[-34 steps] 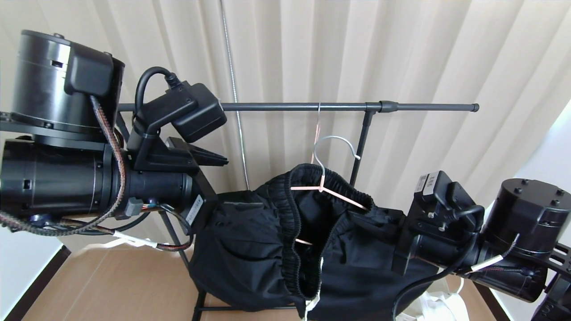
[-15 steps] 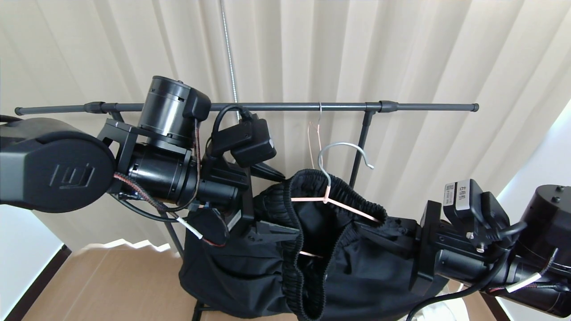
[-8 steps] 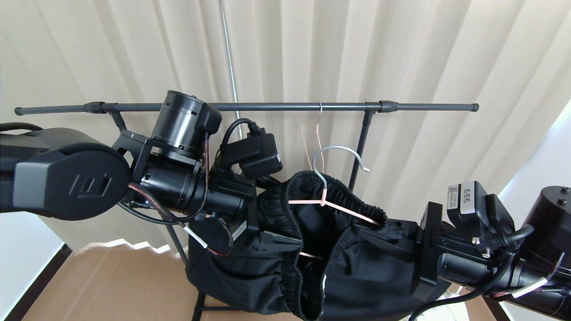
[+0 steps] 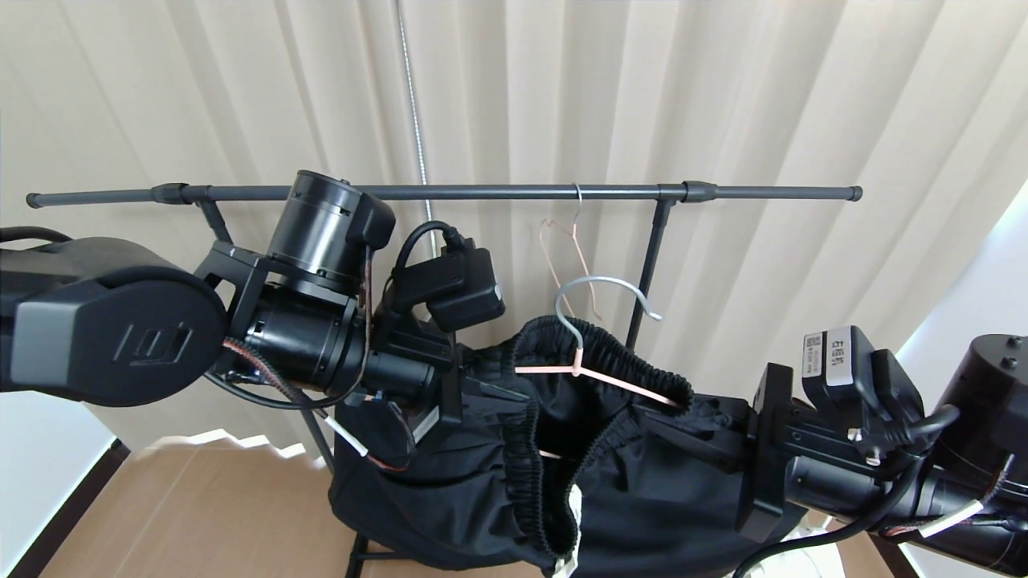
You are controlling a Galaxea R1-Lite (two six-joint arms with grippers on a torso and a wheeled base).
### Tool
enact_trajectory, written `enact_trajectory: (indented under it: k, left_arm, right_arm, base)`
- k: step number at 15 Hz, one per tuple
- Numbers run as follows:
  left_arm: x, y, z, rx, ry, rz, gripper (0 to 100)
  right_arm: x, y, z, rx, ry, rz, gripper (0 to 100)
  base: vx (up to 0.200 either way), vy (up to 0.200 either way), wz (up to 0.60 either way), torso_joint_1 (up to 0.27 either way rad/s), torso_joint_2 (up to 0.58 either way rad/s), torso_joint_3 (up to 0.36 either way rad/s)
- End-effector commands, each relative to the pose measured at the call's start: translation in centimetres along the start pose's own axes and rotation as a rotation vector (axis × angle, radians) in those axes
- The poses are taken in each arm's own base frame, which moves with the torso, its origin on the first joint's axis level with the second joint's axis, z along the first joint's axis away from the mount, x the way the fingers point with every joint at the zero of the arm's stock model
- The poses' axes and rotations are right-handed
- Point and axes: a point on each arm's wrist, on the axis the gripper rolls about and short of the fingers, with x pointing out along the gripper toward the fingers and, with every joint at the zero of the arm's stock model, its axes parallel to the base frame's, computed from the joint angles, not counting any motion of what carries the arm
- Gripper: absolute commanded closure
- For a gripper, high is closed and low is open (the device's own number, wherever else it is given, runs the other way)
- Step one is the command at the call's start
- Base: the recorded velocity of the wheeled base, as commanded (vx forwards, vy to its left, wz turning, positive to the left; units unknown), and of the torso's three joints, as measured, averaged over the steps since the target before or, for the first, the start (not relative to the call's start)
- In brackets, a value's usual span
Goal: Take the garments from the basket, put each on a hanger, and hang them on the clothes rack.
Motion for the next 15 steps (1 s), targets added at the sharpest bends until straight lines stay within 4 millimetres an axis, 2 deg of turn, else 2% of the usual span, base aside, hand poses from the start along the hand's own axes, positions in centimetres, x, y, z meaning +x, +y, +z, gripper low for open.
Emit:
enact_trajectory:
  k: [1, 5, 6, 15]
  left_arm:
    - [-0.94, -0.46, 0.31, 0.009, -0.012, 0.012, 100]
    - [-1.39, -1.07, 0.04, 0.003, -0.006, 0.009, 100]
    - [-1.46, -1.05, 0.04, 0.002, -0.007, 0.011, 100]
    - [-1.79, -1.18, -0.28, -0.002, -0.068, 0.072, 100]
  right_arm:
    - [0.04, -0.02, 0.01, -0.001, 0.0, -0.003, 100]
    - [0.17, -0.09, 0.06, -0.001, 0.002, -0.005, 100]
    - [0.15, -0.08, 0.08, -0.001, 0.002, -0.005, 0]
    - [-0.1, -0.55, -0.11, 0.008, 0.0, 0.011, 0]
  base:
    - [0.0, 0.0, 0.0, 0.0, 0.0, 0.0]
    - [0.0, 0.0, 0.0, 0.0, 0.0, 0.0]
    - [0.0, 0.0, 0.0, 0.0, 0.0, 0.0]
    - [0.0, 0.0, 0.0, 0.0, 0.0, 0.0]
